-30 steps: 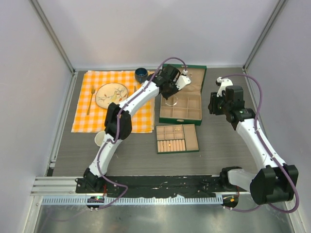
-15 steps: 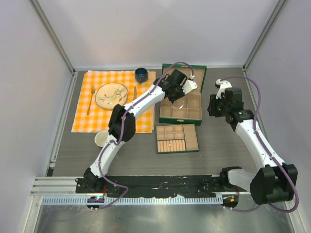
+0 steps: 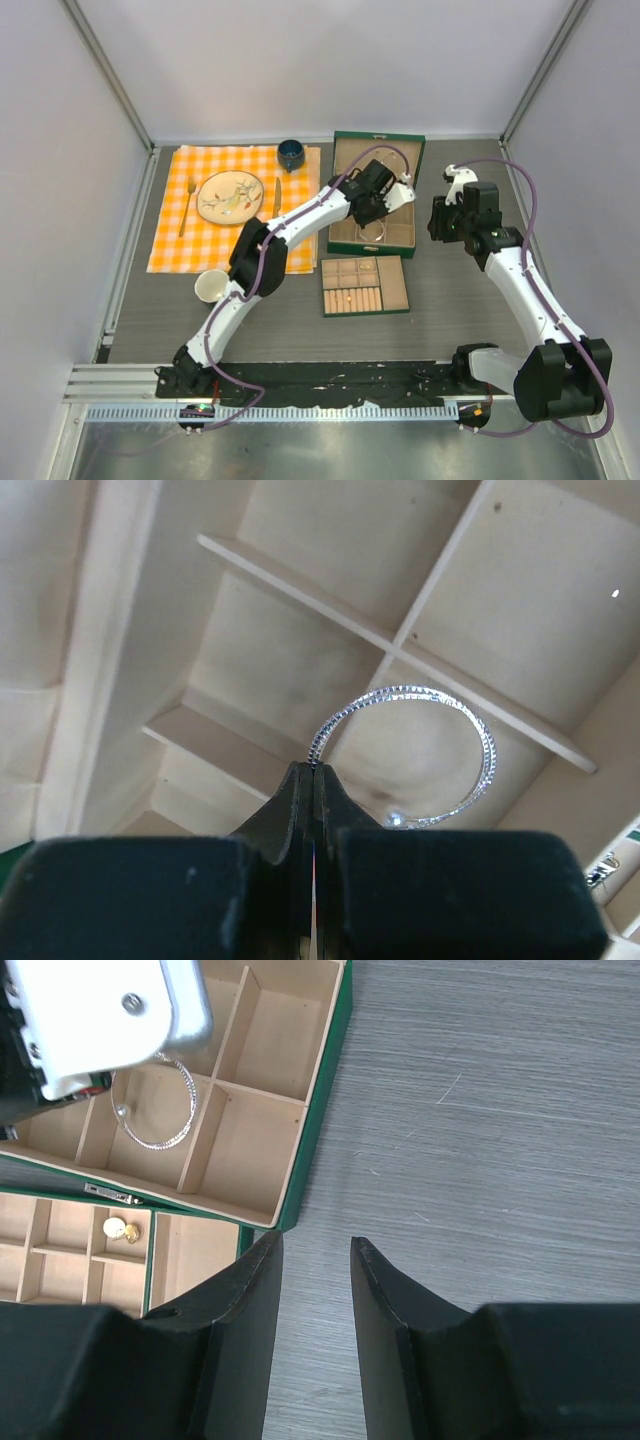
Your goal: Organize the mixed jewelry
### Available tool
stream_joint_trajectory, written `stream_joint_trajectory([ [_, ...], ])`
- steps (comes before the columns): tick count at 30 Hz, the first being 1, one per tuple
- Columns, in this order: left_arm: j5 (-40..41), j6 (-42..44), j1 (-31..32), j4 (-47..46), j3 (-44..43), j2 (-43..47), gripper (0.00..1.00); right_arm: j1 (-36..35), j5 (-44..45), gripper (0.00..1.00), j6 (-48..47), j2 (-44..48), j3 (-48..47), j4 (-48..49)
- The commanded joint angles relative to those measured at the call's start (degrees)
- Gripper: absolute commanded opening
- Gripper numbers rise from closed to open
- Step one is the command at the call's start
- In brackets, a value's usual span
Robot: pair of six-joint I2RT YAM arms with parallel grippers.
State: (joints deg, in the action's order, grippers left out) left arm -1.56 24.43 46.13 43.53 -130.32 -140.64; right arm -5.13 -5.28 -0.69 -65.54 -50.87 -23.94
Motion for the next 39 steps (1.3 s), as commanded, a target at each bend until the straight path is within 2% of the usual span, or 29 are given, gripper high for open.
stream_joint_trajectory([
  [1,-0.55,-0.26,-0.07,-1.69,3.22,2.38,0.00,0.29,-0.70,0.39,0.60,2.08,0.07,2.32],
  [7,-0.90,0.01,0.19,-2.83,6.57,3.53,0.00,0.47,-1.14,0.39,0.60,1.99,0.16,2.50],
  [37,0.95,0.36,3.35,-2.39,9.47,7.05,0.00,1.35,-2.19,0.40,0.60,3.05,1.83,3.03],
  [39,1.04,0.54,3.35,-2.22,9.21,6.87,0.04,1.35,-2.28,0.40,0.60,3.14,1.83,2.94],
])
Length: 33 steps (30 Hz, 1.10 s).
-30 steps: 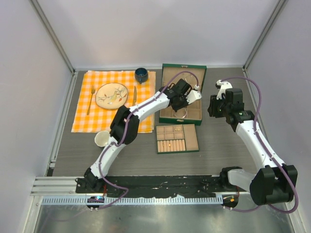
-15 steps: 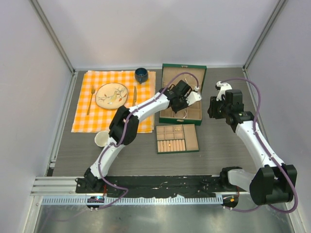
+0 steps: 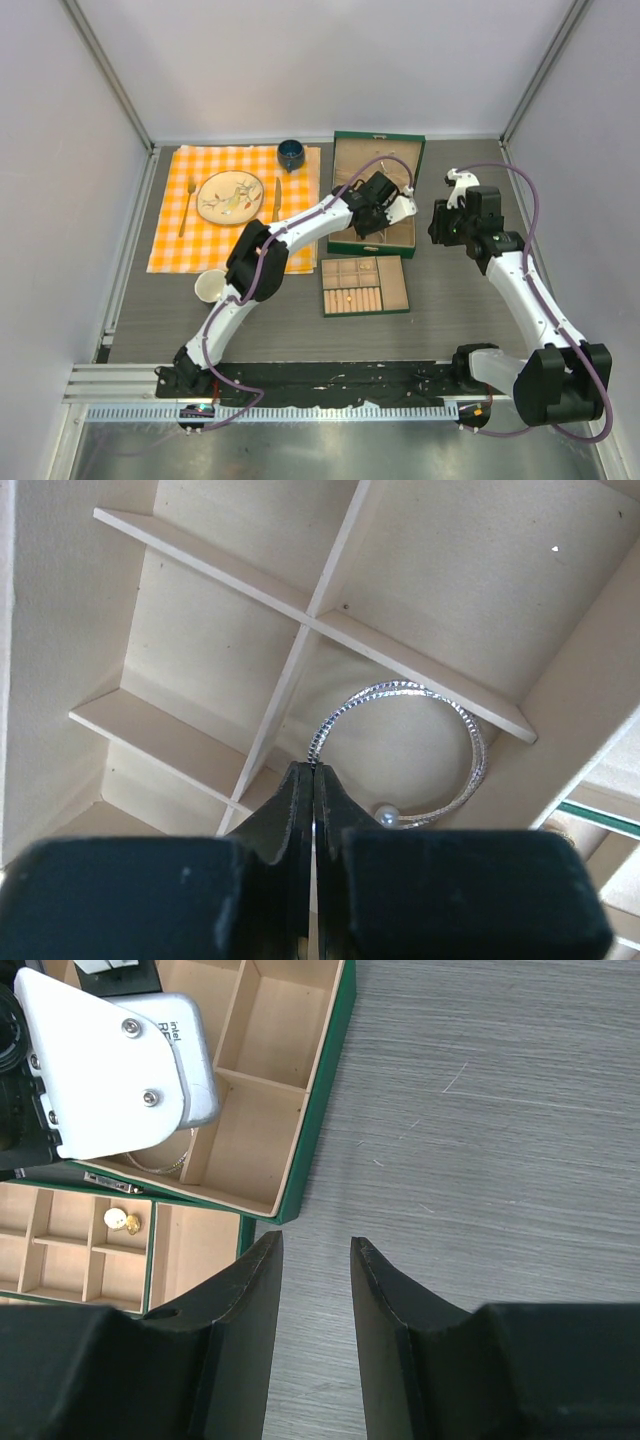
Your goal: Organize the mixed jewelry
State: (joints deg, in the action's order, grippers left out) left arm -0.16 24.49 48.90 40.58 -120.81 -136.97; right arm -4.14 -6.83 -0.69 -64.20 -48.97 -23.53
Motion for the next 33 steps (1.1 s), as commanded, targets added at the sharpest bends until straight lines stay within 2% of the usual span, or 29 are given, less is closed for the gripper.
stream_joint_trajectory([
  [1,-0.36,0.47,0.58,0.64,-0.30,2.94,0.10,0.54,-0.73,0.40,0.60,1.80,0.01,2.52],
  [3,-0.36,0.47,0.58,0.73,-0.47,2.76,0.17,0.45,-0.73,0.40,0.60,1.89,0.02,2.52],
  [4,-0.36,0.56,0.58,0.73,-0.56,2.67,0.24,0.54,-0.82,0.40,0.60,1.89,0.02,2.52],
  [6,-0.36,0.47,0.58,0.73,-0.56,2.58,0.28,0.63,-0.90,0.40,0.60,1.89,0.01,2.52],
  [7,-0.36,0.56,0.58,0.82,-0.56,2.67,0.34,0.63,-0.90,0.40,0.60,1.80,0.02,2.52],
  [12,-0.36,0.47,0.58,0.64,-0.56,3.46,0.43,0.71,-1.08,0.40,0.60,1.71,0.01,2.52],
  [23,3.85,0.38,0.49,1.26,-1.53,9.43,0.47,1.07,-1.17,0.40,0.60,2.24,-0.07,2.61],
  [33,3.33,-1.81,-2.05,1.61,1.10,18.04,0.52,1.07,-1.43,0.40,0.60,1.36,-2.53,1.65],
])
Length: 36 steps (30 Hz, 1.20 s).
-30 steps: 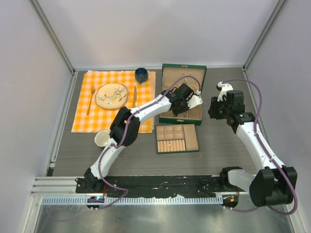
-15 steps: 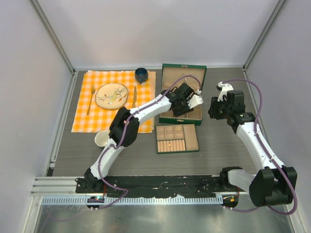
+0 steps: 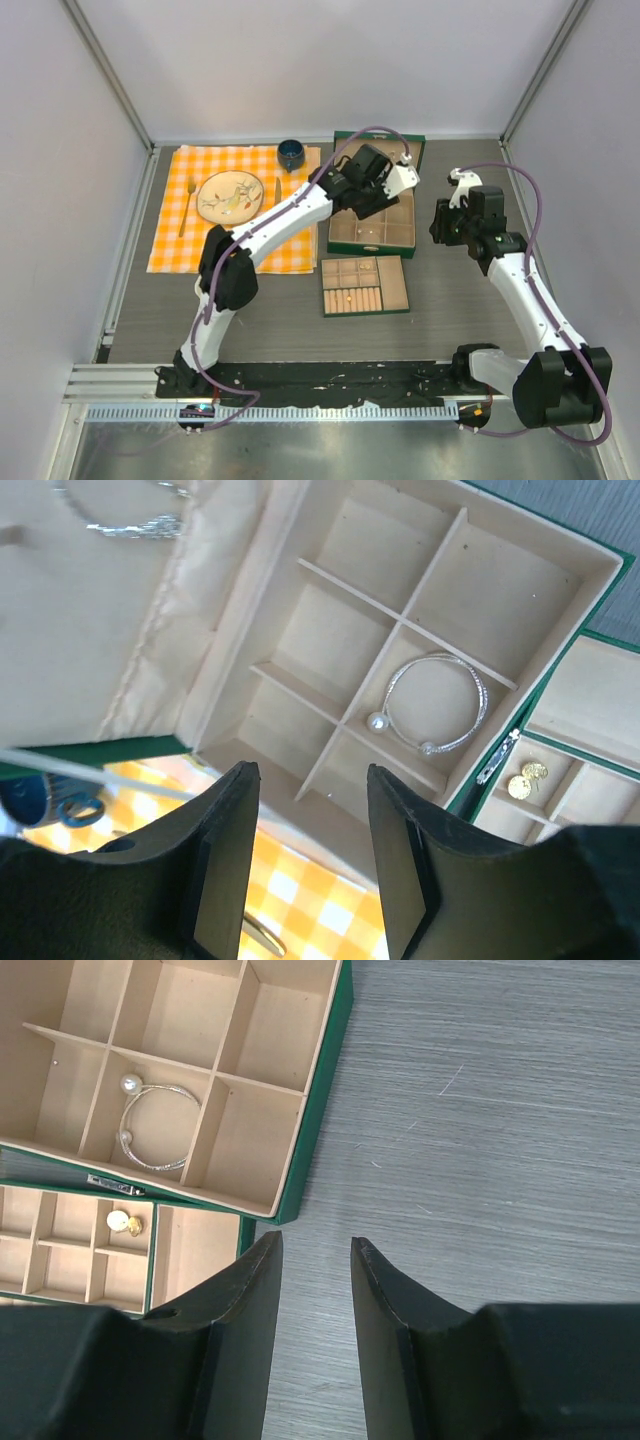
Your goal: Organize the mixed jewelry
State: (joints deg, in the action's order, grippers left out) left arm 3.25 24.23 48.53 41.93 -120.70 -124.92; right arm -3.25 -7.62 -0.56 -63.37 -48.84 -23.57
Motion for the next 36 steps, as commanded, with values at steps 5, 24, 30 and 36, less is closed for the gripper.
stream_joint_trajectory([
  [5,-4.81,-6.11,-5.11,-0.62,7.93,13.37,0.55,0.17,-4.32,0.42,-1.72,-0.26,-4.51,-1.91],
  [24,-1.05,-12.10,-10.21,-7.57,30.53,28.60,0.67,-15.12,-1.00,0.40,-1.29,-9.65,-0.29,-4.37],
  [30,-0.43,-12.10,-10.30,-8.09,32.64,28.33,0.67,-17.14,-1.26,0.36,-1.72,-13.61,-1.70,-5.25],
  [36,-1.40,-11.40,-10.92,-8.80,34.57,29.38,0.67,-23.29,-4.50,0.38,-17.67,-12.22,-4.95,-14.46],
])
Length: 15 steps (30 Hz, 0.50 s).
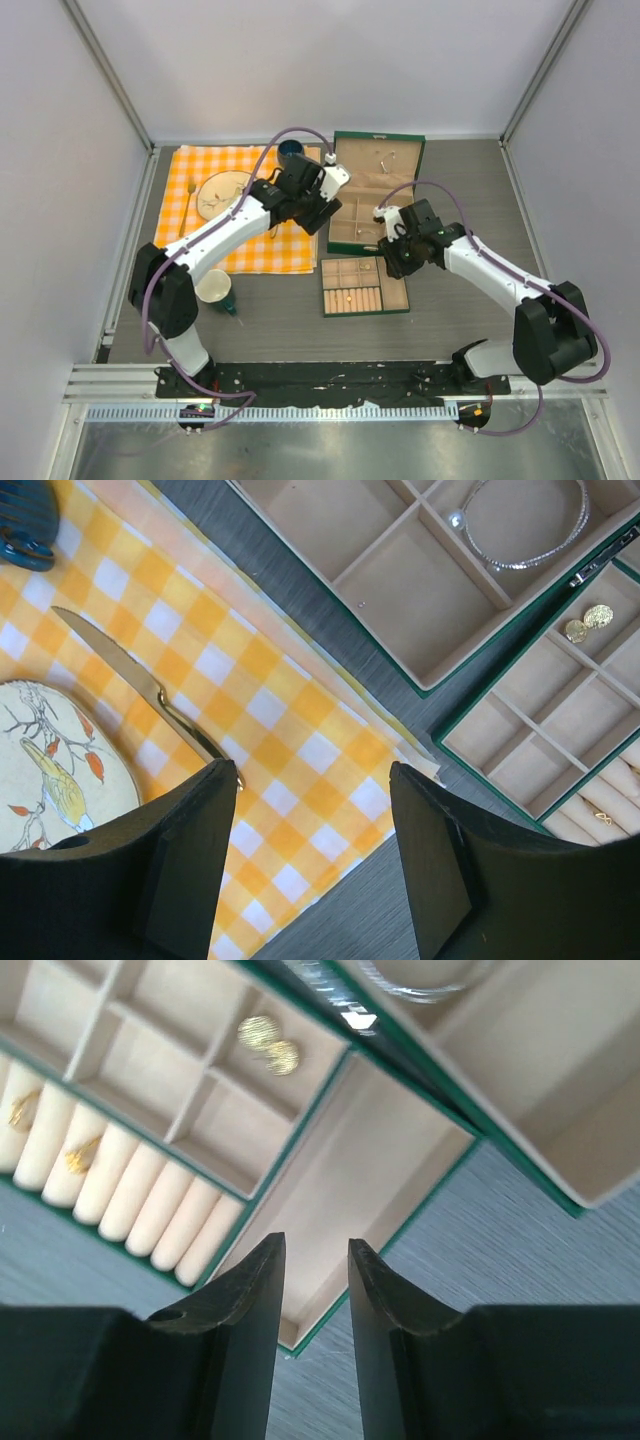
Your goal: Organize the mixed jewelry
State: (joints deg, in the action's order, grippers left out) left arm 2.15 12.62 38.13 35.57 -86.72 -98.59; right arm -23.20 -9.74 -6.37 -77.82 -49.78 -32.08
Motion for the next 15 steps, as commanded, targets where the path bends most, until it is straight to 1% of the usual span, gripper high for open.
stream_joint_trajectory([
  [1,-0.39,0.30,-0.77,-2.44,0.76,3.05,0.67,-3.78,-3.17,0.39,-13.82,3.28,-4.62,-7.20],
  [4,-1.01,0.47,-1.21,-2.44,1.37,3.22,0.67,-5.01,-5.73,0.41,-19.89,5.39,-5.24,-11.42],
  [9,-1.36,0.47,-2.18,-3.05,2.60,3.66,0.67,-8.61,-5.03,0.44,-26.84,4.52,-5.94,-18.80],
  [11,-1.98,0.21,-3.14,-3.14,2.78,3.84,0.67,-10.81,-4.59,0.46,-29.48,4.35,-5.51,-20.04],
  [12,-3.54,-0.49,-3.76,-2.88,2.61,3.93,0.67,-11.68,-4.33,0.47,-30.27,4.43,-5.07,-20.22],
  [15,-6.19,-1.98,-7.44,-2.35,2.17,4.19,0.67,-15.20,-2.57,0.47,-31.42,4.96,-3.05,-18.65],
])
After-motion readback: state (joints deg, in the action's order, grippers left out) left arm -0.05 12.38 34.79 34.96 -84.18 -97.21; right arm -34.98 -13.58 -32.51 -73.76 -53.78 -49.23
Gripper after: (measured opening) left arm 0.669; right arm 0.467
